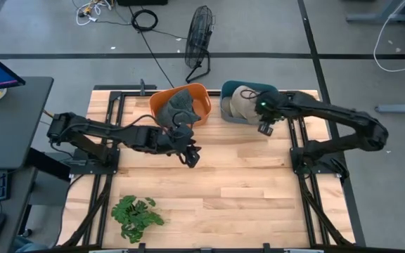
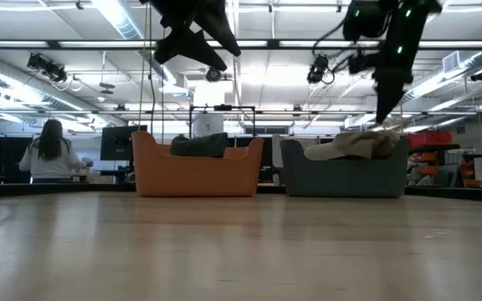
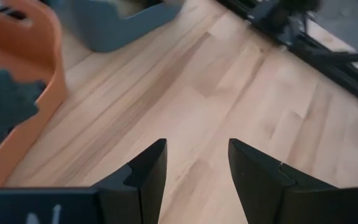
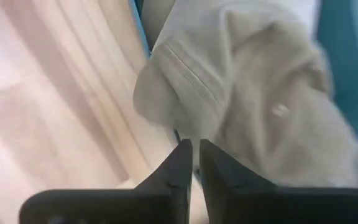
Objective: Pick & Place hat
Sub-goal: Return to Home Position
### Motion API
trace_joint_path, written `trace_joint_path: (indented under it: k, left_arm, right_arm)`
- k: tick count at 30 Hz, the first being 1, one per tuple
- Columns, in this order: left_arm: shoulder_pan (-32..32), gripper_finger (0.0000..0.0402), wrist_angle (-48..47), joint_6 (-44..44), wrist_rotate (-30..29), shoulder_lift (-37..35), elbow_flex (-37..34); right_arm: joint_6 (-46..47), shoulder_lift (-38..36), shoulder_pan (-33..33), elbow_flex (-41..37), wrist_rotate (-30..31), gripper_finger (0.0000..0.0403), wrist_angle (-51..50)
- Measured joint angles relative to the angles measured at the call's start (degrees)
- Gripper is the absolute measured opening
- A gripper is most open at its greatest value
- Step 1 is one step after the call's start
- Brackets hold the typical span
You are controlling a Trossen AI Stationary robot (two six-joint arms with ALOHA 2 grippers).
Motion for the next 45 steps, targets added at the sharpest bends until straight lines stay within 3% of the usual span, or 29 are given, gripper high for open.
trace_joint_path:
  k: [4, 11, 15, 18, 25, 28, 37, 45]
  left_arm:
    - [0.0, 0.0177, -0.2, 6.6, 2.5, -1.6, 2.1]
    - [0.0, 0.0177, -3.8, 16.1, 1.6, -10.5, 3.7]
    - [0.0, 0.0177, -7.1, 16.9, -0.7, -14.5, 1.9]
    - [0.0, 0.0177, -5.8, 15.5, -1.0, -18.0, -3.8]
    - [0.0, 0.0177, 20.4, 11.6, -0.5, -30.1, -28.6]
    - [0.0, 0.0177, 25.8, 10.8, -0.5, -36.2, -35.3]
    - [0.0, 0.0177, 28.3, 14.2, -0.7, -50.6, -47.0]
    - [0.0, 0.0177, 50.7, 19.2, -2.0, -57.8, -62.2]
  right_arm:
    - [1.6, -5.7, 2.4, 5.6, -0.8, 0.0041, -5.8]
    - [1.0, -18.9, 6.1, 9.5, -23.1, 0.003, -1.3]
    - [0.7, -27.2, 6.7, 5.2, -25.5, 0.0014, 5.1]
    - [2.9, -34.5, 6.7, 0.2, -25.5, 0.0004, 9.0]
    - [6.1, -50.2, 6.7, -13.1, -27.8, 0.001, 19.4]
    - [6.8, -55.4, 6.7, -16.3, -26.6, 0.0006, 21.3]
    - [6.9, -63.5, 6.7, -15.7, -26.8, 0.0004, 22.0]
    - [7.6, -64.4, 6.7, -15.8, -26.6, 0.0004, 21.8]
